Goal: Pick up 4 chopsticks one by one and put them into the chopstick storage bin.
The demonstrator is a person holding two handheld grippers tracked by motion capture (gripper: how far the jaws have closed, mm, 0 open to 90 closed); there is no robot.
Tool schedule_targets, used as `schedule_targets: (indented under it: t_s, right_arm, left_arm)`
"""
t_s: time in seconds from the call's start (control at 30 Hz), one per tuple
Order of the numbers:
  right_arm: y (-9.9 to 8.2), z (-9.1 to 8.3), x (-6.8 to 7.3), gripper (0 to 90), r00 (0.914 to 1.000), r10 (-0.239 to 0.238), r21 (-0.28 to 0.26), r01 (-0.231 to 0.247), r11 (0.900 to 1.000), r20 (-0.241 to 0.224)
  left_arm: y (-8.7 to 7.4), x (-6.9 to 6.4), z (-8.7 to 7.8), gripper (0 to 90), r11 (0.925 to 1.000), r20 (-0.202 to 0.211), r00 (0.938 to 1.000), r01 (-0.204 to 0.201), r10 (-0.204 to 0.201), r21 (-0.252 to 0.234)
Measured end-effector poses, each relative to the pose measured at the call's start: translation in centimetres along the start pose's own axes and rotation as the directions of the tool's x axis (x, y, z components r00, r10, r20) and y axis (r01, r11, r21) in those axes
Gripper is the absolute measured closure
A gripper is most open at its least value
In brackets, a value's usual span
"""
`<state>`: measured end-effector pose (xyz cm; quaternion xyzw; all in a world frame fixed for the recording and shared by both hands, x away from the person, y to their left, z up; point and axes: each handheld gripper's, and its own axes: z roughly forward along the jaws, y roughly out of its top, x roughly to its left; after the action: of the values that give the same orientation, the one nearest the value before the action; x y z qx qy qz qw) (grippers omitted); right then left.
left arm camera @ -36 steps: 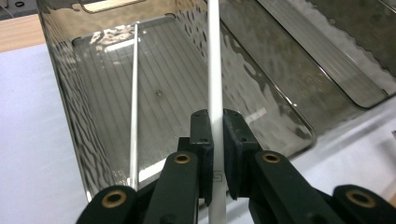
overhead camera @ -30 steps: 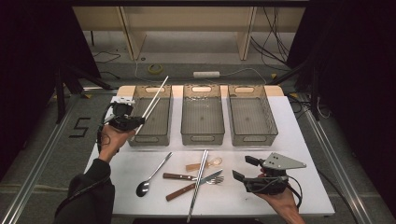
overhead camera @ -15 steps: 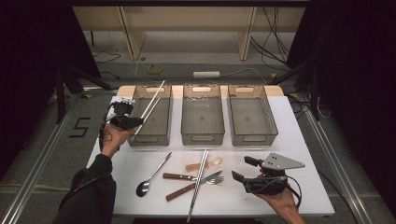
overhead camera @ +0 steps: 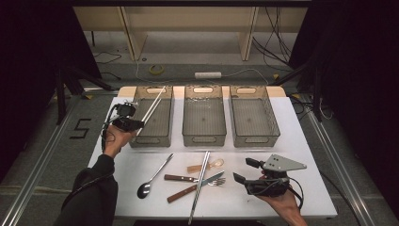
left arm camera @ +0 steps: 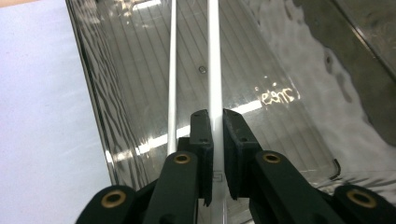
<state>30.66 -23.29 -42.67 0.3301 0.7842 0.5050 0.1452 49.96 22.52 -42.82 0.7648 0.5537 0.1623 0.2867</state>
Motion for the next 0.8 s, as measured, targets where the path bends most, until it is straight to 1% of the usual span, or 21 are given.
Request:
schedule_targets:
  t_s: [0.07, 0.27, 0.37, 0.4, 0.43, 0.47, 0.5, 0.53, 0.6, 0.63, 0.67, 0.7, 0.73, 0.77, 0.8]
  right_arm:
    - [0.0, 0.0, 0.0, 29.2, 1.0000, 0.000, 0.000, 0.000, 1.0000, -0.002]
    - [0.0, 0.0, 0.0, 29.4, 1.0000, -0.001, 0.001, 0.001, 1.0000, -0.007]
    - [0.0, 0.0, 0.0, 29.4, 1.0000, 0.000, 0.004, 0.000, 1.0000, -0.008]
    - [0.0, 0.0, 0.0, 29.4, 1.0000, -0.002, 0.005, 0.002, 1.0000, -0.009]
    - [0.0, 0.0, 0.1, 29.4, 0.9999, -0.004, 0.003, 0.004, 1.0000, -0.010]
    - [0.0, 0.0, 0.1, 29.4, 0.9999, -0.004, 0.003, 0.004, 1.0000, -0.010]
    - [0.0, 0.0, 0.1, 29.4, 0.9999, -0.004, 0.004, 0.004, 1.0000, -0.010]
    - [0.0, 0.0, 0.1, 29.4, 0.9999, -0.004, 0.004, 0.004, 1.0000, -0.010]
    - [0.0, 0.0, 0.1, 29.4, 0.9999, -0.003, 0.006, 0.003, 1.0000, -0.012]
    - [0.0, 0.0, 0.1, 29.4, 0.9999, -0.002, 0.006, 0.002, 1.0000, -0.011]
    - [0.0, 0.0, 0.1, 29.4, 0.9999, -0.003, 0.005, 0.003, 1.0000, -0.011]
    - [0.0, 0.0, 0.1, 29.4, 0.9999, -0.003, 0.005, 0.003, 1.0000, -0.011]
    - [0.0, 0.0, 0.1, 29.4, 0.9999, -0.003, 0.005, 0.003, 1.0000, -0.010]
    - [0.0, 0.0, 0.1, 29.4, 1.0000, -0.002, 0.004, 0.002, 1.0000, -0.010]
    - [0.0, 0.0, 0.1, 29.4, 1.0000, -0.002, 0.004, 0.002, 1.0000, -0.010]
  left_arm:
    - [0.0, 0.0, 0.1, 82.3, 1.0000, -0.004, 1.0000, 0.006, -0.006, 0.003]
    - [0.3, -0.2, 0.4, 81.6, 0.9996, 0.001, 1.0000, 0.006, -0.006, 0.027]
    - [0.3, -0.3, 0.6, 80.6, 0.9990, -0.007, 0.9999, -0.007, 0.007, 0.045]
    - [0.4, -0.4, 0.5, 78.4, 0.9993, -0.017, 0.9999, -0.004, 0.005, 0.037]
    - [0.4, -0.3, 0.4, 74.5, 0.9995, -0.015, 0.9999, -0.004, 0.004, 0.031]
    - [0.4, -0.3, 0.3, 74.5, 0.9997, -0.013, 0.9999, 0.001, 0.000, 0.025]
    - [0.4, -0.4, 0.2, 71.5, 0.9997, -0.014, 0.9999, 0.001, 0.000, 0.024]
    - [0.5, -0.5, 0.1, 71.5, 0.9998, -0.012, 0.9999, 0.001, -0.001, 0.021]
    - [0.5, -0.5, -0.2, 67.3, 0.9999, -0.013, 0.9999, 0.000, 0.000, 0.015]
    - [0.5, -0.6, -0.3, 64.4, 0.9999, -0.008, 1.0000, 0.006, -0.006, 0.010]
    - [0.4, -0.7, -0.5, 59.1, 0.9999, 0.000, 0.9999, 0.012, -0.012, 0.003]
    - [0.4, -0.8, -0.7, 59.1, 0.9999, 0.007, 0.9999, 0.015, -0.015, -0.001]
    - [0.3, -1.0, -0.9, 52.5, 0.9998, 0.013, 0.9997, 0.020, -0.020, -0.005]
    - [0.1, -1.2, -1.1, 48.9, 0.9997, 0.020, 0.9995, 0.023, -0.023, -0.011]
    - [0.0, -1.4, -1.3, 48.9, 0.9992, 0.025, 0.9992, 0.033, -0.033, -0.022]
